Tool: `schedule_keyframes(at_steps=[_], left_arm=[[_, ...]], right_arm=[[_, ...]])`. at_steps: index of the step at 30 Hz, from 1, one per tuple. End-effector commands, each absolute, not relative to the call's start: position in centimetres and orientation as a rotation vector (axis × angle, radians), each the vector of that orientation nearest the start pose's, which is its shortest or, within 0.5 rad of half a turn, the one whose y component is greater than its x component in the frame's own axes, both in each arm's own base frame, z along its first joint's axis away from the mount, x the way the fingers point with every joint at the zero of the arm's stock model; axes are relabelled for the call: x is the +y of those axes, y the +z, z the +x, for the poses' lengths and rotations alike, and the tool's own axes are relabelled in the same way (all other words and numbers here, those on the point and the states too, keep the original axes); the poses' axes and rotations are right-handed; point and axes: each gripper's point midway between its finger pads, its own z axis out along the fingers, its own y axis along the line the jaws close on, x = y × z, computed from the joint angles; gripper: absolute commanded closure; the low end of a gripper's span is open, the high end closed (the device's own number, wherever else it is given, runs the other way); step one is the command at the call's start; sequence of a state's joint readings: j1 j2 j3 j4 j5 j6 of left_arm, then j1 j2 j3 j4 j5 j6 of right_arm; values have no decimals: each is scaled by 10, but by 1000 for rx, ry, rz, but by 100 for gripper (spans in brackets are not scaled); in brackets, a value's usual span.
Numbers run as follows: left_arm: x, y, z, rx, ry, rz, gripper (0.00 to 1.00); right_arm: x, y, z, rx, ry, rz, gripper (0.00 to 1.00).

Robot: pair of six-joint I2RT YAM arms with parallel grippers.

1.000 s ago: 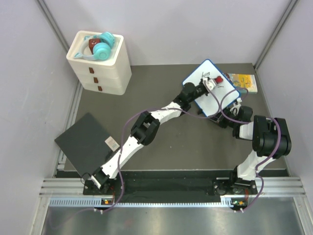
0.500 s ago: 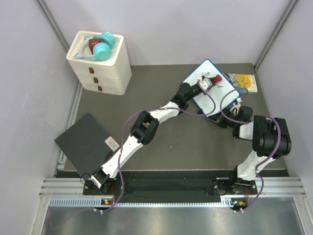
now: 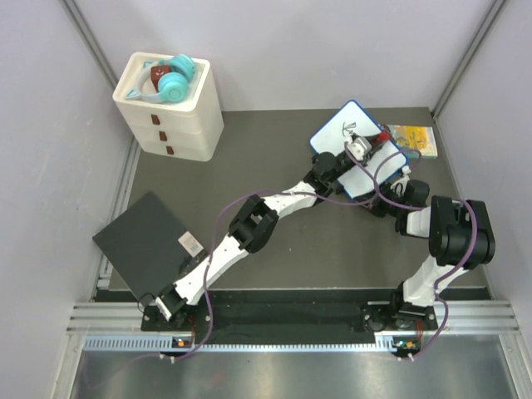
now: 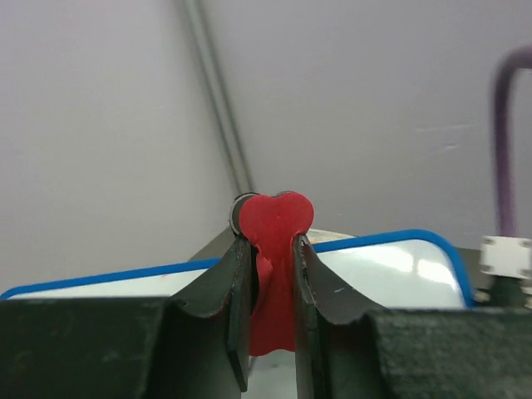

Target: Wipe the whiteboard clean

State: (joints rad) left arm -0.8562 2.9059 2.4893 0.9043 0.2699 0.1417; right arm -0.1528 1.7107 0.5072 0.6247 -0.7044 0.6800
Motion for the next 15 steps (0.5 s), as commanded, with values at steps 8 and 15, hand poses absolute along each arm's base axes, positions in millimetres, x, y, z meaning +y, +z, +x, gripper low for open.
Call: schedule_keyframes(at_steps=[8, 15], left_arm=[[-519, 190, 563, 984, -687, 463, 100], [-533, 188, 543, 937, -786, 489, 100]], right_arm=[[101, 29, 343, 2205, 1151, 408, 100], [103, 30, 342, 2205, 1156, 402, 100]])
